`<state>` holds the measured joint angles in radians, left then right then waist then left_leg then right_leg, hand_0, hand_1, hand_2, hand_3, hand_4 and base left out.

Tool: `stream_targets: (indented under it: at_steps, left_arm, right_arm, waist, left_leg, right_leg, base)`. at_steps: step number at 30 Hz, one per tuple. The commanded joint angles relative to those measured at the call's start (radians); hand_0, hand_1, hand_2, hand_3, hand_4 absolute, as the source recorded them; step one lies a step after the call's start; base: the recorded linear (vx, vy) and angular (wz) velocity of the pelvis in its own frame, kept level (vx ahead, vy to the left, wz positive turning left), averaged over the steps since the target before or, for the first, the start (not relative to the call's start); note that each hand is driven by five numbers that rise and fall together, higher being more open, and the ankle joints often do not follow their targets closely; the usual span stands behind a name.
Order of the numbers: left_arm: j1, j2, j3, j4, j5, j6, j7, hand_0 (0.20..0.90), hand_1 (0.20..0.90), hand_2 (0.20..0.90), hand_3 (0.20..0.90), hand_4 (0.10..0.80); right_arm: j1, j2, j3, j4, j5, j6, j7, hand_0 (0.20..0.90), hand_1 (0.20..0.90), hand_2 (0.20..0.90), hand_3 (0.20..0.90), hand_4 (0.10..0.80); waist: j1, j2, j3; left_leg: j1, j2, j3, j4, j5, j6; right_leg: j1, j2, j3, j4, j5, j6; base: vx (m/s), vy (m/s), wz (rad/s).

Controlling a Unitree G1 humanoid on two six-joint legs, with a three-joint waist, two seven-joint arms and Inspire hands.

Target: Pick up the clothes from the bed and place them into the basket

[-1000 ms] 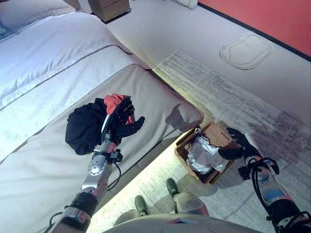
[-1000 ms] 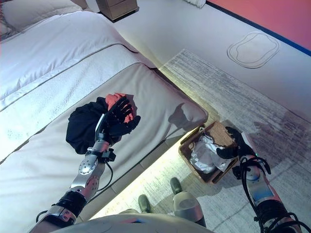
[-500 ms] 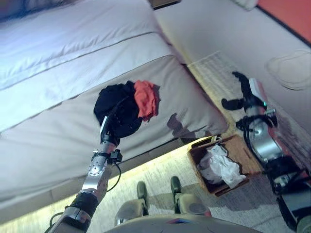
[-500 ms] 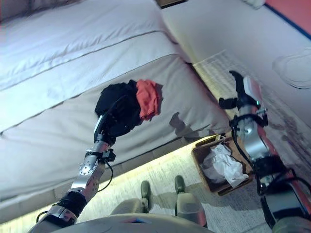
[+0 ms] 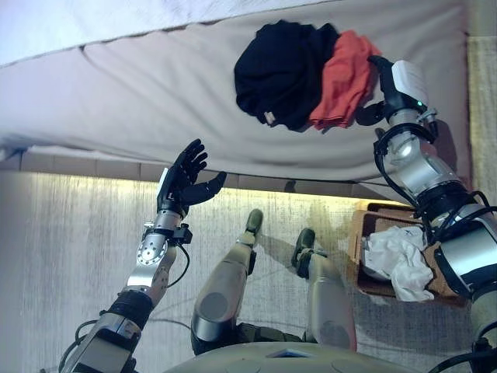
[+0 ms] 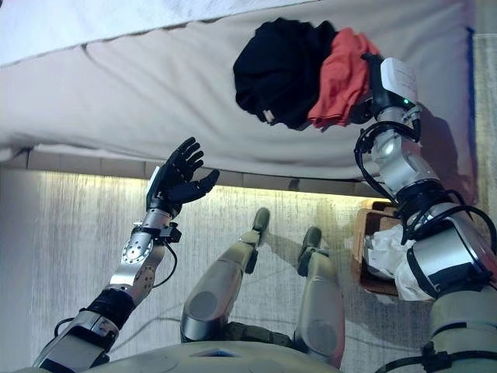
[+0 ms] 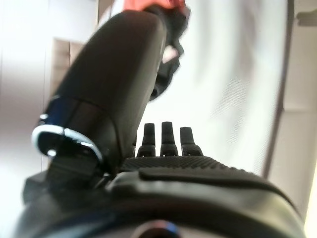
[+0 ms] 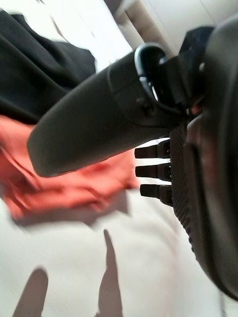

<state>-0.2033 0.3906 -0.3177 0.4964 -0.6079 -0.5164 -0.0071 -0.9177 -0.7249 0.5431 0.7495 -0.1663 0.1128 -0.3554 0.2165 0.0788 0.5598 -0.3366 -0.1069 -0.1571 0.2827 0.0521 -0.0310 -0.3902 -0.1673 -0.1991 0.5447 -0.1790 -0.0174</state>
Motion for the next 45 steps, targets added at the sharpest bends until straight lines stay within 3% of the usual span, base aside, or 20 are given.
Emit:
stream_targets:
  at_steps: [1,5,8,15,17,18,19,20,22,23,24,37,45]
  left_arm:
    - [0.031,0.047,0.018,-0.175,-0.005,-0.143,-0.009,0.9,0.9,0.9,0.9,0.8]
    - [0.045,0.053,0.017,-0.211,-0.007,-0.155,0.02,0.9,0.9,0.9,0.9,0.8]
    - [0.069,0.066,0.007,-0.235,-0.028,-0.173,0.044,0.9,0.9,0.9,0.9,0.8]
    - [0.111,0.097,-0.002,-0.301,-0.071,-0.197,0.057,0.9,0.9,0.9,0.9,0.8]
    - [0.128,0.107,0.008,-0.315,-0.075,-0.199,0.057,0.9,0.9,0.9,0.9,0.8]
    - [0.139,0.111,0.014,-0.325,-0.074,-0.2,0.062,0.9,0.9,0.9,0.9,0.8]
    - [0.144,0.115,0.019,-0.333,-0.082,-0.198,0.064,0.9,0.9,0.9,0.9,0.8]
    - [0.146,0.117,0.021,-0.338,-0.094,-0.195,0.065,0.9,0.9,0.9,0.9,0.8]
    - [0.155,0.128,0.028,-0.354,-0.11,-0.184,0.06,0.9,0.9,0.9,0.9,0.8]
    - [0.158,0.131,0.031,-0.357,-0.104,-0.184,0.052,0.9,0.9,0.9,0.9,0.8]
    - [0.16,0.134,0.033,-0.36,-0.097,-0.186,0.049,0.9,0.9,0.9,0.9,0.8]
    - [0.192,0.149,0.03,-0.386,-0.096,-0.182,0.072,0.9,0.9,0.9,0.9,0.8]
    - [0.189,0.142,0.041,-0.37,-0.103,-0.176,0.039,0.9,0.9,0.9,0.9,0.8]
  right_arm:
    - [-0.16,-0.055,0.039,-0.025,0.012,0.005,-0.041,0.9,0.9,0.9,0.9,0.8]
    - [-0.189,-0.051,0.053,0.069,0.009,0.014,-0.036,0.9,0.9,0.9,0.9,0.8]
    - [-0.219,-0.049,0.061,0.142,0.012,0.038,-0.045,0.9,0.9,0.9,0.9,0.8]
    - [-0.345,-0.098,0.135,0.316,0.025,0.035,-0.047,0.9,0.9,0.9,0.9,0.8]
    - [-0.364,-0.126,0.159,0.336,-0.051,0.076,-0.027,0.789,0.789,0.789,0.771,0.671]
    - [-0.377,-0.145,0.195,0.357,-0.109,0.094,-0.014,0.782,0.782,0.782,0.763,0.663]
    - [-0.389,-0.157,0.224,0.378,-0.116,0.102,-0.004,0.731,0.731,0.731,0.702,0.602]
    - [-0.394,-0.164,0.236,0.39,-0.122,0.113,0.001,0.571,0.571,0.571,0.516,0.416]
    - [-0.397,-0.182,0.259,0.404,-0.153,0.127,0.024,0.495,0.495,0.495,0.428,0.328]
    - [-0.401,-0.186,0.271,0.41,-0.133,0.127,0.027,0.378,0.378,0.378,0.291,0.191]
    - [-0.4,-0.185,0.274,0.412,-0.11,0.127,0.019,0.3,0.3,0.3,0.2,0.1]
    - [-0.442,-0.207,0.172,0.443,0.002,0.041,-0.073,0.3,0.3,0.3,0.2,0.1]
    - [-0.388,-0.217,0.136,0.412,0.021,0.002,-0.082,0.3,0.3,0.3,0.2,0.1]
  waist:
    - [-0.007,-0.013,-0.04]
    - [0.017,-0.007,-0.04]
    - [0.042,-0.005,-0.04]
    - [0.073,0.025,-0.04]
    - [0.076,0.028,-0.04]
    - [0.078,0.027,-0.04]
    - [0.079,0.026,-0.04]
    - [0.08,0.026,-0.04]
    - [0.081,0.024,-0.04]
    - [0.082,0.023,-0.04]
    - [0.082,0.021,-0.04]
    - [0.082,0.036,-0.04]
    - [0.068,0.012,-0.04]
  left_leg:
    - [-0.105,-0.017,0.034,0.234,-0.184,0.034]
    - [-0.203,-0.024,0.04,0.34,-0.182,0.026]
    - [-0.257,-0.03,0.027,0.416,-0.219,0.037]
    - [-0.406,-0.045,0.025,0.503,-0.241,0.058]
    - [-0.441,-0.044,0.028,0.53,-0.251,0.062]
    - [-0.455,-0.043,0.032,0.54,-0.262,0.067]
    - [-0.459,-0.042,0.034,0.54,-0.266,0.071]
    - [-0.464,-0.043,0.034,0.543,-0.268,0.072]
    - [-0.477,-0.043,0.036,0.556,-0.27,0.072]
    - [-0.48,-0.042,0.035,0.557,-0.27,0.072]
    - [-0.48,-0.04,0.036,0.555,-0.27,0.074]
    - [-0.455,-0.046,0.039,0.568,-0.268,0.065]
    - [-0.337,-0.036,0.032,0.483,-0.257,0.062]
  right_leg:
    - [-0.009,0.031,-0.039,0.104,-0.052,-0.045]
    - [-0.069,0.026,-0.062,0.168,-0.073,-0.056]
    - [-0.118,0.018,-0.064,0.228,-0.103,-0.045]
    - [-0.271,0.022,-0.066,0.31,-0.111,-0.052]
    - [-0.307,0.023,-0.063,0.333,-0.116,-0.053]
    - [-0.321,0.023,-0.064,0.343,-0.118,-0.054]
    - [-0.327,0.024,-0.065,0.345,-0.117,-0.054]
    - [-0.332,0.024,-0.066,0.348,-0.116,-0.053]
    - [-0.343,0.023,-0.067,0.351,-0.112,-0.049]
    - [-0.345,0.023,-0.067,0.35,-0.109,-0.048]
    - [-0.347,0.024,-0.067,0.349,-0.107,-0.047]
    - [-0.323,0.029,-0.052,0.359,-0.121,-0.048]
    - [-0.219,0.029,-0.044,0.3,-0.117,-0.044]
  base:
    - [-0.007,0.012,0.23]
    - [0.005,0.015,0.21]
    - [0.052,-0.009,0.04]
    - [-0.062,0.014,0.03]
    - [-0.068,0.003,0.09]
    - [-0.056,0.003,0.06]
    - [-0.054,0.004,0.02]
    - [-0.05,0.0,0.02]
    - [-0.049,-0.021,0.04]
    - [-0.043,-0.025,0.05]
    - [-0.037,-0.012,0.03]
    - [-0.011,0.022,-0.04]
    - [0.026,0.011,0.0]
